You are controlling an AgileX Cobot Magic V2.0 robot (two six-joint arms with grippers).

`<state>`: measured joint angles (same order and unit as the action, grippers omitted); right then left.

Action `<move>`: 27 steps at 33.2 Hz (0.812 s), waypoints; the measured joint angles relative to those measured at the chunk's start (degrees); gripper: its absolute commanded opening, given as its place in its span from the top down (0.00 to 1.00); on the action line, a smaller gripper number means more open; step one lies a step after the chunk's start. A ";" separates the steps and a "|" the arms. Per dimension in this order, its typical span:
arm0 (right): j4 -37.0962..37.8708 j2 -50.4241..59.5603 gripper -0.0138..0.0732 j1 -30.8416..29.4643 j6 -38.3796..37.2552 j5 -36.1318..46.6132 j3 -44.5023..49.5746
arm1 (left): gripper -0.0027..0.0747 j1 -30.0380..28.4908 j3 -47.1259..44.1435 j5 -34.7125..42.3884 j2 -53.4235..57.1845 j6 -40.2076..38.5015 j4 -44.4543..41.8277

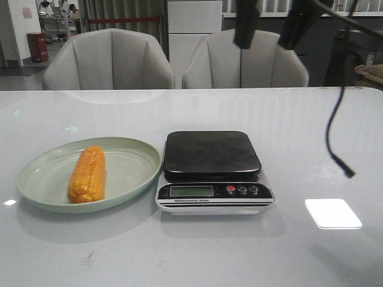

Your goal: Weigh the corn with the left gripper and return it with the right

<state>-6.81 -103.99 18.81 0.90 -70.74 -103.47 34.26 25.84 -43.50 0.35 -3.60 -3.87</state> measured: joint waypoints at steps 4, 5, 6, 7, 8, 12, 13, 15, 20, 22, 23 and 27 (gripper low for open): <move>0.00 6.23 0.19 -2.86 2.91 0.58 6.28 | 0.81 0.00 0.00 0.00 0.00 0.00 0.00; 0.00 8.22 0.19 -3.24 3.87 1.21 8.10 | 0.81 0.00 0.00 0.00 0.00 0.00 0.00; 0.00 9.88 0.19 -3.61 4.50 2.37 10.46 | 0.81 0.00 0.00 0.00 0.00 0.00 0.00; 0.00 11.61 0.19 -4.08 4.91 3.49 12.44 | 0.81 0.00 0.00 0.00 0.00 0.00 0.00; 0.00 13.79 0.19 -4.34 5.27 4.70 14.49 | 0.81 0.00 0.00 0.00 0.00 0.00 0.00; 0.00 21.89 0.19 -4.98 5.78 10.90 23.30 | 0.81 0.00 0.00 0.00 0.00 0.00 0.00; 0.00 23.89 0.19 -4.98 5.88 12.78 25.83 | 0.81 0.00 0.00 0.00 0.00 0.00 0.00; 0.00 28.42 0.19 -5.10 5.88 15.58 29.81 | 0.81 0.00 0.00 0.00 0.00 0.00 0.00; 0.00 38.80 0.19 -5.10 5.92 22.31 40.25 | 0.81 0.00 0.00 0.00 0.00 0.00 0.00; 0.00 43.22 0.19 -5.10 5.92 24.83 44.01 | 0.81 0.00 0.00 0.00 0.00 0.00 0.00; 0.00 45.21 0.19 -5.10 5.92 26.21 45.86 | 0.81 0.00 0.00 0.00 0.00 0.00 0.00; -0.13 54.00 0.19 -5.10 5.92 32.55 53.99 | 0.81 0.00 0.00 0.00 0.00 0.00 0.00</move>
<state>-6.94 -49.99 13.71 6.82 -38.19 -49.48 34.26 25.84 -43.50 0.35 -3.60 -3.87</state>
